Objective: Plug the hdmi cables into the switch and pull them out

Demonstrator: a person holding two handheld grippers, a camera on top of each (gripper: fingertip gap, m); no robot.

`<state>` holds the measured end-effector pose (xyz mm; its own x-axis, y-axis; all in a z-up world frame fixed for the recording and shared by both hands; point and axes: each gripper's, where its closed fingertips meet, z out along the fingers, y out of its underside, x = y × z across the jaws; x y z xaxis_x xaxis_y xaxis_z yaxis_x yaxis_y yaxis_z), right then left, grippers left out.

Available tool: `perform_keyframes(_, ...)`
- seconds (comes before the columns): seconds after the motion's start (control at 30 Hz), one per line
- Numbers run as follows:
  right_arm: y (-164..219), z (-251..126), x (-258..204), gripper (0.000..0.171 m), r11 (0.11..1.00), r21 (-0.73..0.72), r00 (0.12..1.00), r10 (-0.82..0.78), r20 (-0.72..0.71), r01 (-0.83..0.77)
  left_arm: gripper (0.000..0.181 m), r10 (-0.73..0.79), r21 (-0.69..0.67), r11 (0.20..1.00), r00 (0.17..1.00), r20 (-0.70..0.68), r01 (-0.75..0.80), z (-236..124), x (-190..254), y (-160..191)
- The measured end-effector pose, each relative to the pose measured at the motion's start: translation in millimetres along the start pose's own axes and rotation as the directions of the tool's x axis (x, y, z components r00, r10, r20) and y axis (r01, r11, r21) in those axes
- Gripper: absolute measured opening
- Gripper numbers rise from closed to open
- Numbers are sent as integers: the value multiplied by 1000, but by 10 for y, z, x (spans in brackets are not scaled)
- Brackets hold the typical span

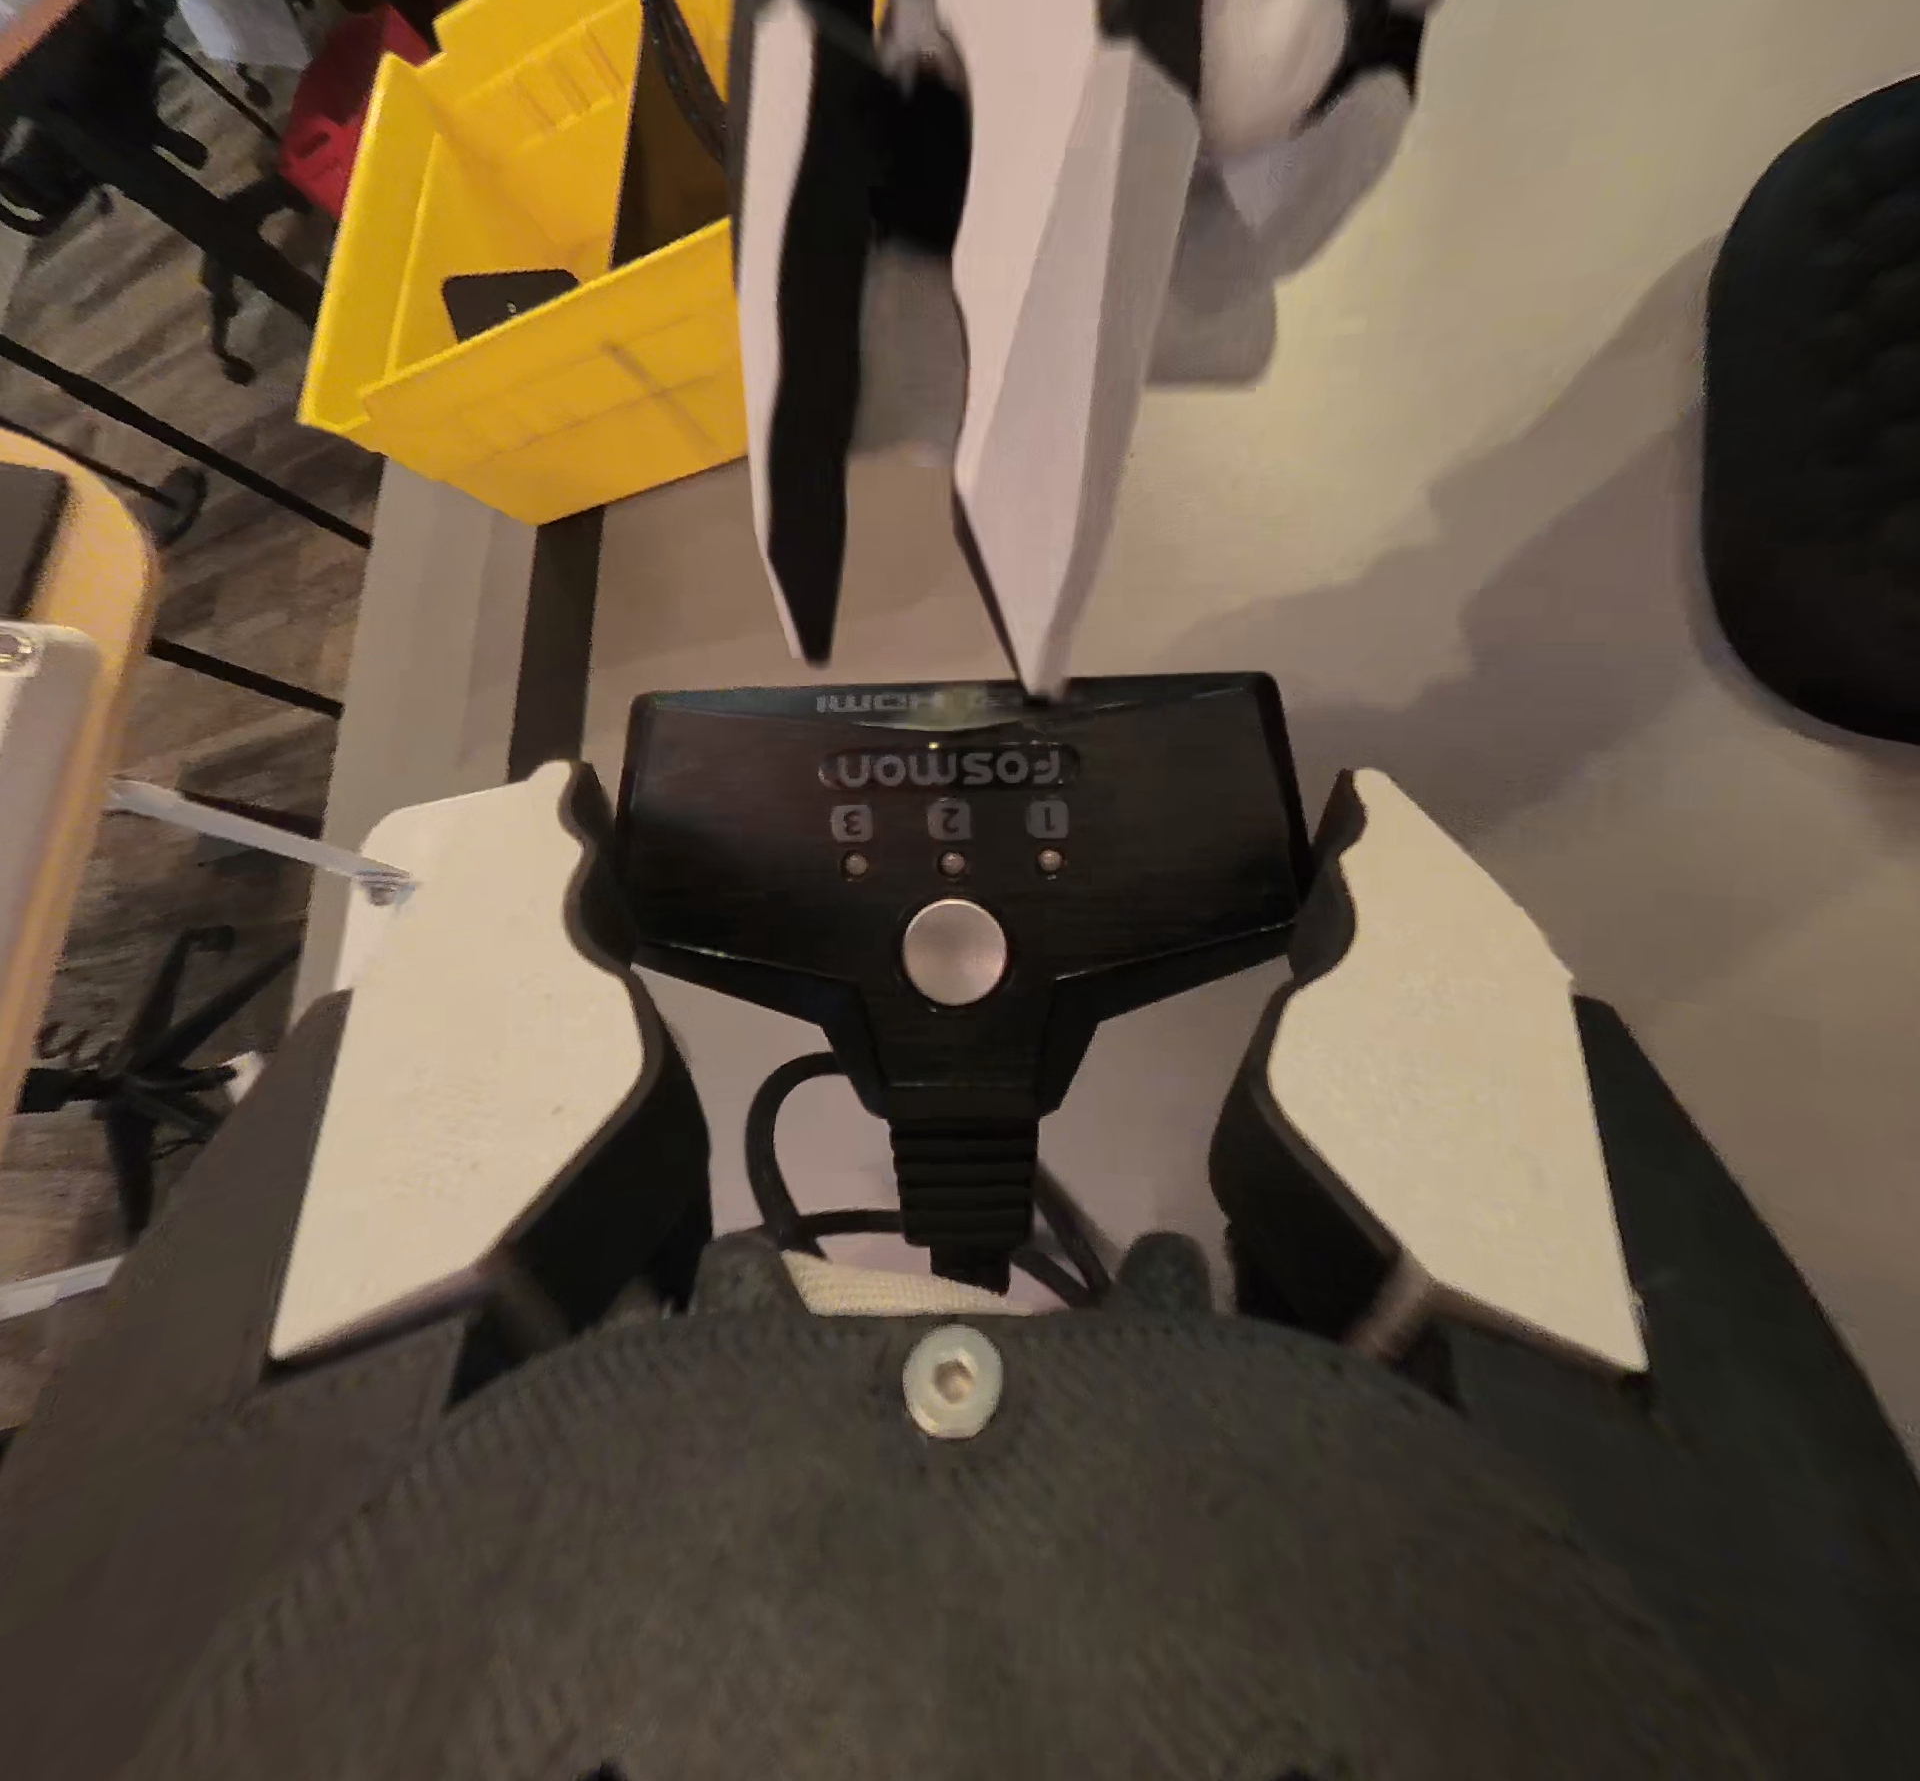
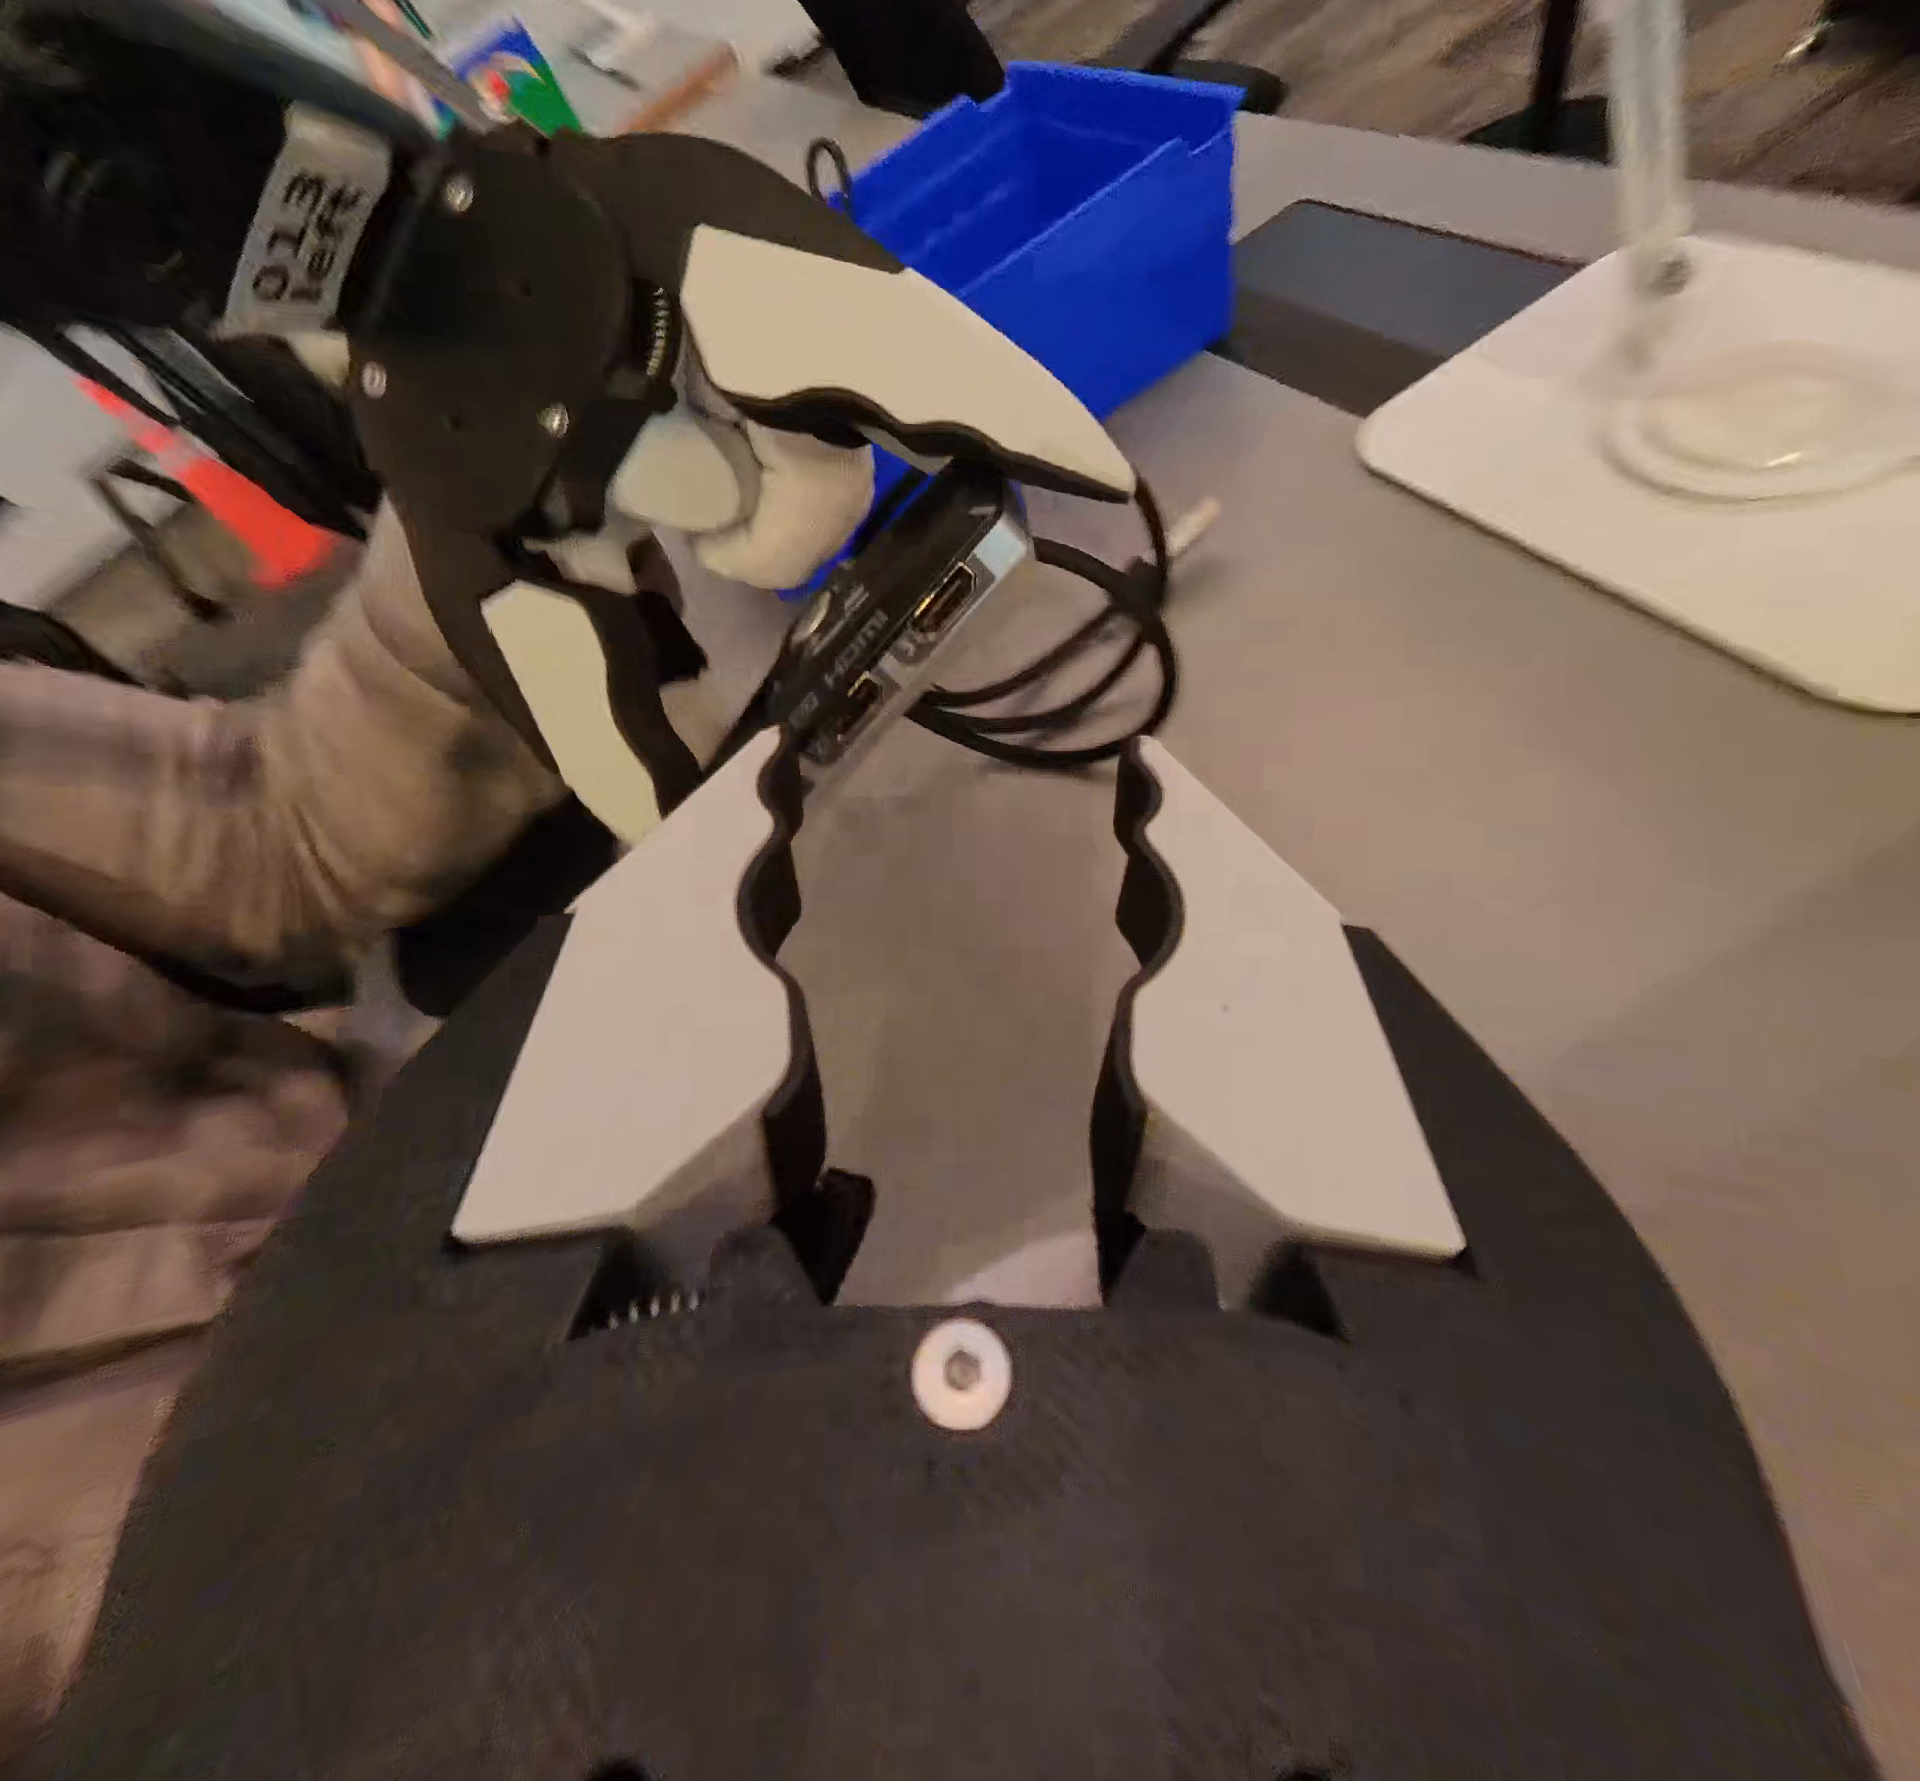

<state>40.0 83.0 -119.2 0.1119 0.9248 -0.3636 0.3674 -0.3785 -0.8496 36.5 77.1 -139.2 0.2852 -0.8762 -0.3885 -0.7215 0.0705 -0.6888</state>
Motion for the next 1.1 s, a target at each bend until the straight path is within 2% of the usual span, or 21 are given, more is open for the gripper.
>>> perform_keyframes(0.1,-71,184,-140,55,991,57,982,109,153,-119,124,59,-52,997,997,55,-56,30,-40,7)
perform_keyframes(0.17,-102,236,-225,50,988,59,968,130,216,-145,124,95,-80,993,994,60,-90,74,-11,0)
perform_keyframes(0.23,-70,287,-202,41,990,36,972,127,198,-136,124,129,-101,987,989,71,-121,114,5,-28)
perform_keyframes(0.27,-41,309,-179,29,991,24,974,126,188,-133,124,145,-111,984,986,77,-136,127,13,-46)
perform_keyframes(0.4,-83,242,-132,25,985,78,969,133,207,-152,125,159,-142,980,974,160,-137,180,-70,-107)
perform_keyframes(0.43,-81,222,-113,22,987,80,975,121,188,-138,119,144,-129,984,975,172,-122,154,-76,-159)
perform_keyframes(0.5,-104,131,-58,20,989,100,985,95,147,-110,128,87,-81,994,979,186,-73,27,-115,-263)
perform_keyframes(0.57,-193,-40,5,19,986,142,991,75,112,-91,127,52,-50,998,964,261,-40,-186,-276,-298)
perform_keyframes(0.63,-336,-262,34,20,979,194,995,50,89,-67,109,-4,34,999,949,315,-7,-417,-420,-352)
perform_keyframes(0.7,-494,-520,81,19,974,224,999,14,40,-23,74,-65,139,990,932,357,15,-618,-554,-388)
perform_keyframes(0.8,-768,-941,173,19,966,252,998,-41,-46,51,37,-126,217,975,916,381,44,-766,-685,-325)
perform_keyframes(1.0,-1329,-1796,406,19,948,239,948,-139,-288,212,11,-130,191,980,914,384,60,-742,-735,-166)
perform_keyframes(1.1,-1631,-2252,513,19,934,222,895,-171,-413,281,12,-130,189,980,922,365,64,-706,-718,-129)
